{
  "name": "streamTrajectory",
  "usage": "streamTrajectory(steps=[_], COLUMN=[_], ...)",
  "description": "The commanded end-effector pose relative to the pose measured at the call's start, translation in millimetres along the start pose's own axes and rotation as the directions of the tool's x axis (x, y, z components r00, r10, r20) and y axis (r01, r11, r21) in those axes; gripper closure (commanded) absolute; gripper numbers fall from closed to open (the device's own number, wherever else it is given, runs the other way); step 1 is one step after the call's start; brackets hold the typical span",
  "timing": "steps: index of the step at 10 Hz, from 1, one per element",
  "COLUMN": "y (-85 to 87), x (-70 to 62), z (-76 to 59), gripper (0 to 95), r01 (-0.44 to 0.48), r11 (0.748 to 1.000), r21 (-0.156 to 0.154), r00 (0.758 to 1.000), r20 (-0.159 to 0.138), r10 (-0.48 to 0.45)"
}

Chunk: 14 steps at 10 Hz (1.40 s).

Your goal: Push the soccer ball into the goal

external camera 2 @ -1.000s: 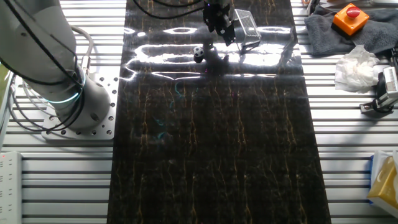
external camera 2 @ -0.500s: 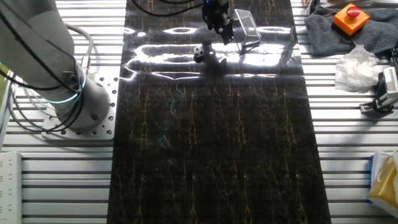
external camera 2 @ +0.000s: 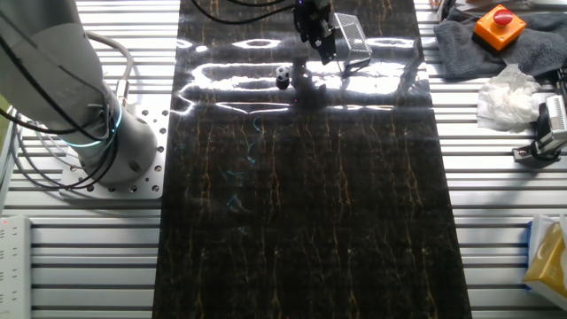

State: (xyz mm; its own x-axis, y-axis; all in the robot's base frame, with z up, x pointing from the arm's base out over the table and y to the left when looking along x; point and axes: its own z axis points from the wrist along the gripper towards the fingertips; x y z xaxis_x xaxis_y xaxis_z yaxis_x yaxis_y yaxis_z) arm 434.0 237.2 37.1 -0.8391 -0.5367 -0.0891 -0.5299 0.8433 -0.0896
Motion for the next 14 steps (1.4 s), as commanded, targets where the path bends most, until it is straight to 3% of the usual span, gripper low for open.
streamTrajectory(steps=[1, 6, 7, 8, 12, 14], y=[-1.3, -6.2, -8.3, -9.6, -11.5, -11.6], x=[-2.0, -0.5, 1.1, 2.3, 4.1, 4.3], z=[2.4, 3.1, 2.9, 2.5, 1.2, 1.1], gripper=[19.0, 19.0, 19.0, 0.0, 0.0, 0.0], r01=[-0.016, -0.107, -0.131, -0.154, -0.277, -0.301], r11=[1.0, 0.994, 0.991, 0.987, 0.946, 0.934], r21=[0.001, -0.022, -0.038, -0.052, -0.169, -0.195], r00=[1.0, 0.994, 0.991, 0.988, 0.961, 0.954], r20=[0.004, -0.006, -0.007, -0.012, -0.057, -0.076], r10=[0.016, 0.107, 0.131, 0.154, 0.271, 0.291])
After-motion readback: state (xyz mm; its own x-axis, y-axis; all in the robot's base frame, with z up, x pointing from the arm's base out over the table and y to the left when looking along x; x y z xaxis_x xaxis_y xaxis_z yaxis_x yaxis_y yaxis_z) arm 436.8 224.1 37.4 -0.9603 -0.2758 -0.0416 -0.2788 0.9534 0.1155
